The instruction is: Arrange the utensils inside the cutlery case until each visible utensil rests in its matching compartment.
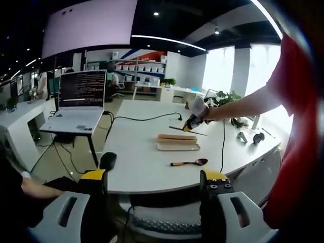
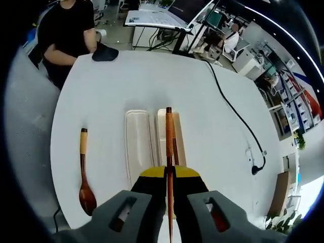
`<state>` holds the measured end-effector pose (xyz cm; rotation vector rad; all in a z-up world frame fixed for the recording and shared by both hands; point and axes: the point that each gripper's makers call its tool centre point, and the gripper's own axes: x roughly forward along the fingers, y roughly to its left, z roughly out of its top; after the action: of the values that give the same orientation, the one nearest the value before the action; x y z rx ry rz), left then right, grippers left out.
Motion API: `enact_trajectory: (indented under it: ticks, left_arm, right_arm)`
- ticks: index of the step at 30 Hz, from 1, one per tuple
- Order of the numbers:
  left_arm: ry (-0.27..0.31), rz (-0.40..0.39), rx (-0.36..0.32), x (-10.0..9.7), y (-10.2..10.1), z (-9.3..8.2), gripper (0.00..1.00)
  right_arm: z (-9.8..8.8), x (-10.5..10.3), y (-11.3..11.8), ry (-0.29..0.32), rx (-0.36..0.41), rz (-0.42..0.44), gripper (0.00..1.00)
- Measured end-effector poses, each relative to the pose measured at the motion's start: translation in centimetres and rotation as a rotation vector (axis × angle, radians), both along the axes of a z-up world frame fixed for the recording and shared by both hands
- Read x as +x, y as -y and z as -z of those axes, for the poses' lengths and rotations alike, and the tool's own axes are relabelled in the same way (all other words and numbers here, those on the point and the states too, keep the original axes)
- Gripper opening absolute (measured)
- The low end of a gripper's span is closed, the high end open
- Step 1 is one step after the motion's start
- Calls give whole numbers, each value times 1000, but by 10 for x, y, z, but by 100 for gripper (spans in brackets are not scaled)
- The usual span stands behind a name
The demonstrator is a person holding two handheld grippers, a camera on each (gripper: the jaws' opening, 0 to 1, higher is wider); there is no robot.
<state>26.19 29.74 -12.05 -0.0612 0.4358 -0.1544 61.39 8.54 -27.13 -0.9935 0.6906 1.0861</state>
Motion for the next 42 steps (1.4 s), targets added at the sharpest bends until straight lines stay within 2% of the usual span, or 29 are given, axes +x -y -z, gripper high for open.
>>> enact_trajectory:
  ticks: [3,5,12,13,14,15,16,17,18,20,21,23,25,27,36,38,41,42]
  left_arm:
    - [10,-27,-16,-4,-5,-2,76]
    - [-3,-26,0,-7,-6,1,76]
    - [-11,-33,11,-11,-9,2,76]
    - [-12,-46,-9,-11,-8,3,76]
    - [-48,-33,-21,-12,-5,9,76]
    - [-61,-20,2,-11,-3,9,75]
    - [-11,-14,85,-7,-6,-1,73]
    - [-1,-16,99,-7,-7,-3,72]
    - [11,-32,95,-6,-7,-5,71]
    - [-2,-49,-8,-5,1,-1,73]
    - [-12,-39,-29,-5,5,1,74]
    - [-4,-18,6,-5,9,0,75]
    - [3,-16,2,-5,10,-1,76]
    - [8,-22,-40,-6,10,0,77]
    - [0,-36,-15,-8,2,-1,77]
    - [-4,-37,-14,-9,1,0,76]
    - [-11,-47,-8,-11,0,1,76]
    - [-11,-48,-7,-11,-1,2,75]
  right_arm:
    - [2,0,0,3,-10,-5,0]
    - [1,-4,-2,0,-8,1,0]
    - [7,6,-6,-1,-11,-3,0]
    - [7,9,-7,-3,-9,0,0]
    - [7,14,-9,-3,7,5,0]
    - [8,14,-10,-13,29,12,0]
    - [10,11,-9,-20,28,25,0]
    - [11,11,-8,-15,28,30,0]
    - [11,13,-10,6,51,28,0]
    - [11,15,-10,18,54,49,0]
    - [11,15,-11,23,53,49,0]
    - [13,17,-13,37,39,20,0]
    - [14,17,-13,40,2,-11,0]
    - [15,19,-14,40,7,-16,0]
    - [15,24,-17,32,-3,-22,0]
    - [18,21,-19,-11,3,-25,0]
    - [13,36,-23,9,22,-9,0]
    - [11,34,-27,-8,38,-8,0]
